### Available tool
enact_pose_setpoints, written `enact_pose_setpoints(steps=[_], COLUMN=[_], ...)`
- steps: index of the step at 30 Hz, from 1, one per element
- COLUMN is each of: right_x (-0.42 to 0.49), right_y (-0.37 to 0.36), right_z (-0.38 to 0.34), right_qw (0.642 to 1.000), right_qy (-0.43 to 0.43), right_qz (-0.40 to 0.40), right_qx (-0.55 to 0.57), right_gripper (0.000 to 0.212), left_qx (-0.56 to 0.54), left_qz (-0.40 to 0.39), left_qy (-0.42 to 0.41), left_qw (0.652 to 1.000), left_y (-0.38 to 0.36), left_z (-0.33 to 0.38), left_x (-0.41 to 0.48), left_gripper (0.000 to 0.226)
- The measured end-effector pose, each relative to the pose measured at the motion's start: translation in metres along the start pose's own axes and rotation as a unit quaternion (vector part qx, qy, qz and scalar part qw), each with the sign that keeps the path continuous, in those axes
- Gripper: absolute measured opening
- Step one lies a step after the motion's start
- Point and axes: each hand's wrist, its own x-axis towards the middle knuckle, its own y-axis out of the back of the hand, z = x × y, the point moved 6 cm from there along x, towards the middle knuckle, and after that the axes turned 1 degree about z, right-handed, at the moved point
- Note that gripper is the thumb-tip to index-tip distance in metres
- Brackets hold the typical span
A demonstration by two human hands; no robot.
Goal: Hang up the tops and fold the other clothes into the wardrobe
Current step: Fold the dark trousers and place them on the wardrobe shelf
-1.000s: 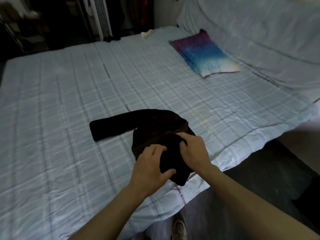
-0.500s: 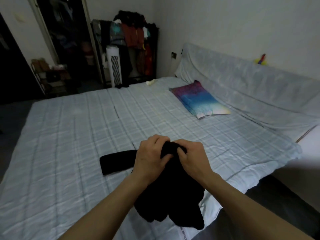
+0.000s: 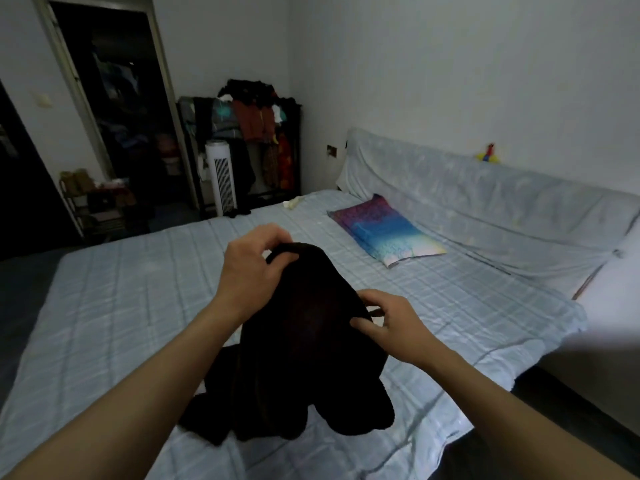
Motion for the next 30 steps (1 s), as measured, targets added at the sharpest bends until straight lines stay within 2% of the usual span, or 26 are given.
enact_pose_setpoints(steps=[7,10,12,14,18,22,26,28,30], right_x=[0.013,0.018,0.022,0.027,0.035,0.039,0.042,0.041,0.04], right_y=[-0.003,0.003,0.011,0.02,0.035,0.046,0.051,0.048,0.043], right_z=[-0.023,-0.024,-0.028,-0.037,-0.056,-0.075,-0.089,-0.092,-0.094], right_qw=[0.999,0.993,0.989,0.989,0.984,0.972,0.962,0.96,0.959], right_qy=[0.006,-0.031,-0.034,-0.018,0.02,0.036,0.047,0.046,0.037], right_qz=[0.028,0.061,0.091,0.112,0.165,0.226,0.263,0.269,0.272], right_qx=[-0.022,-0.098,-0.114,-0.098,-0.067,-0.041,-0.062,-0.068,-0.068], right_gripper=[0.039,0.016,0.02,0.015,0.013,0.027,0.031,0.03,0.03], left_qx=[0.008,0.015,0.015,0.015,0.036,0.063,0.01,-0.049,-0.055], left_qz=[0.028,0.032,0.035,0.032,-0.014,-0.107,-0.091,-0.079,-0.081], left_qy=[0.012,0.02,0.031,0.043,0.052,0.034,0.036,0.082,0.13], left_qw=[1.0,0.999,0.999,0.998,0.998,0.992,0.995,0.992,0.987], left_y=[0.033,0.043,0.049,0.053,0.051,0.029,0.006,-0.003,-0.012], left_z=[-0.001,-0.009,-0.017,-0.025,-0.036,-0.037,-0.02,-0.007,0.005], left_x=[0.017,0.012,0.009,0.006,0.0,-0.023,-0.05,-0.061,-0.068], left_gripper=[0.011,0.011,0.012,0.012,0.013,0.012,0.008,0.017,0.037])
